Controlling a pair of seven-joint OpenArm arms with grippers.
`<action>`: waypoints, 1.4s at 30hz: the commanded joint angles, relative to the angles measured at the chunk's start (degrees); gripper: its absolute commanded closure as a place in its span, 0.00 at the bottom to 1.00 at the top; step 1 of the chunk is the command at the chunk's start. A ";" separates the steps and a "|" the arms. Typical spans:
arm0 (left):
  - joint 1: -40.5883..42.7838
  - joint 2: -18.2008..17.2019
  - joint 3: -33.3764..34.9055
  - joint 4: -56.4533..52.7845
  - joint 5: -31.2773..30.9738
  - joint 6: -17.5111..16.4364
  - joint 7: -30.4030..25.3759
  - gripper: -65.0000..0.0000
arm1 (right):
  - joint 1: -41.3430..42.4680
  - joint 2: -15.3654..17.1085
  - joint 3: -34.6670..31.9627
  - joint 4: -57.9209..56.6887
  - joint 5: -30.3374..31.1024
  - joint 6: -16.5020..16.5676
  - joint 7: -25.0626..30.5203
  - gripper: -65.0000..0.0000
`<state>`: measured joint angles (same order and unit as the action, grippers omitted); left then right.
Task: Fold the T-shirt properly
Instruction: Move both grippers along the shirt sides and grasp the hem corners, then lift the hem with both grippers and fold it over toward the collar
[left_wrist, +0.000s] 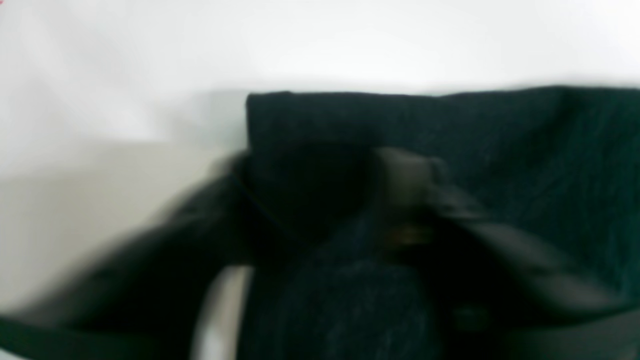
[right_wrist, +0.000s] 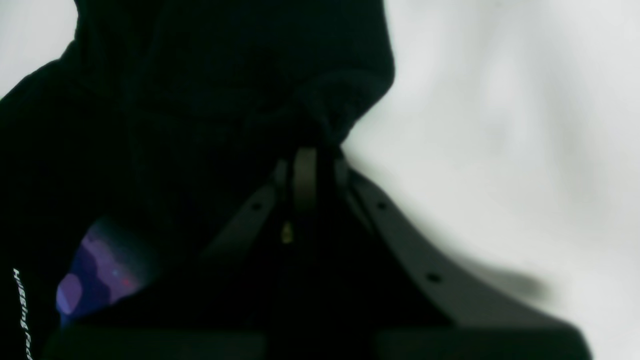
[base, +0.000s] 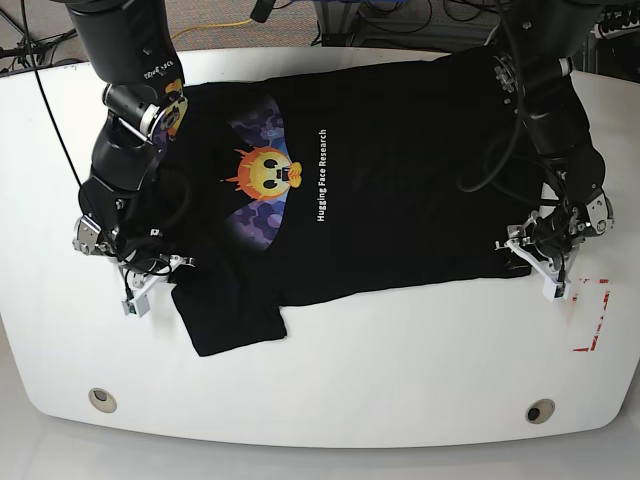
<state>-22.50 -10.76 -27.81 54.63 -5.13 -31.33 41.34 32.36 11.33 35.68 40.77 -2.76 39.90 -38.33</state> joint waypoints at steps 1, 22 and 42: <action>-1.01 0.00 2.10 -1.05 0.60 -0.36 -0.07 0.88 | 1.36 0.40 -0.03 0.68 -0.44 0.10 -0.66 1.00; 1.27 0.00 4.12 18.56 0.60 -0.01 4.33 1.00 | -4.80 -0.83 -0.38 24.68 -0.44 0.10 -13.32 1.00; -12.44 -0.27 4.12 38.42 0.33 -0.01 16.64 1.00 | 13.22 3.04 -10.93 28.72 -0.36 0.10 -20.36 1.00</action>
<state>-31.42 -9.93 -23.51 90.35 -5.15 -31.97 58.92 41.47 13.17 25.52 67.90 -2.79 40.27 -59.20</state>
